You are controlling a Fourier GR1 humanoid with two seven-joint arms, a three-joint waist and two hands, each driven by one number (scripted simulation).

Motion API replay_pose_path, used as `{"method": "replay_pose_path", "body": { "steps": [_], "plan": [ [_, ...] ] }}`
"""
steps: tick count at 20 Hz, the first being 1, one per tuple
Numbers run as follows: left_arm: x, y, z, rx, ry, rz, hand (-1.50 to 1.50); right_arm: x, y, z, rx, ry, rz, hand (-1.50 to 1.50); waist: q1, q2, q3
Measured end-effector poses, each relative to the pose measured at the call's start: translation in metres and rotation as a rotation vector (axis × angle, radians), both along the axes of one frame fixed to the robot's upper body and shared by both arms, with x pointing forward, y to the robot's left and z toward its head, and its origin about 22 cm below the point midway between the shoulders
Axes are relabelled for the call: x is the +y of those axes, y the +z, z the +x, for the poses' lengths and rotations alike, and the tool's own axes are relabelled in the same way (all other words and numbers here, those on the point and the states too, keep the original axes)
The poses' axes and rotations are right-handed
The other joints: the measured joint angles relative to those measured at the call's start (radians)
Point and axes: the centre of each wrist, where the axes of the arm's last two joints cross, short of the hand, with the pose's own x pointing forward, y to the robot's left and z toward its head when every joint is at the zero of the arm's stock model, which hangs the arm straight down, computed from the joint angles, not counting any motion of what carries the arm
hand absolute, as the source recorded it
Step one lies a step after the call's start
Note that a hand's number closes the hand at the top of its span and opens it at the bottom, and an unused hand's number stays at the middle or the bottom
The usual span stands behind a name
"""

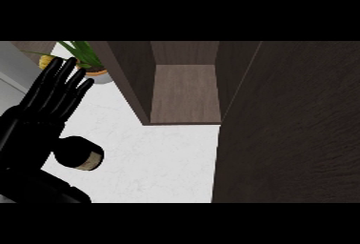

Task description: Pick up the wine, place it into the cabinet and close the cabinet

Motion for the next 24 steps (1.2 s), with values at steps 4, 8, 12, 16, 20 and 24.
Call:
{"method": "replay_pose_path", "body": {
  "steps": [4,8,12,16,20,24],
  "plan": [
    [-0.008,0.022,-0.017,0.022,-0.018,-0.015,-1.5,-0.002,0.009,-0.008,0.032,0.015,-0.018,-1.5,0.005,0.0,0.0],
    [-0.016,0.044,-0.033,0.031,-0.025,-0.017,-1.5,0.005,0.014,-0.013,0.055,0.03,-0.017,-1.5,0.006,0.0,0.0],
    [-0.024,0.057,-0.049,0.047,-0.025,-0.02,-1.5,0.009,0.016,-0.016,0.067,0.03,-0.01,-1.5,0.006,0.0,0.0],
    [-0.027,0.065,-0.05,0.092,-0.02,-0.023,-1.5,0.016,0.02,-0.018,0.086,0.044,0.008,-1.5,0.006,-0.001,0.0],
    [-0.032,0.067,-0.052,0.137,-0.014,-0.027,-1.5,0.017,0.026,-0.015,0.091,0.027,0.003,-1.5,0.008,-0.001,0.0],
    [-0.028,0.069,-0.053,0.135,0.024,-0.029,-1.5,0.02,0.028,-0.014,0.099,0.029,-0.001,-1.5,0.009,-0.001,-0.001]
  ]
}}
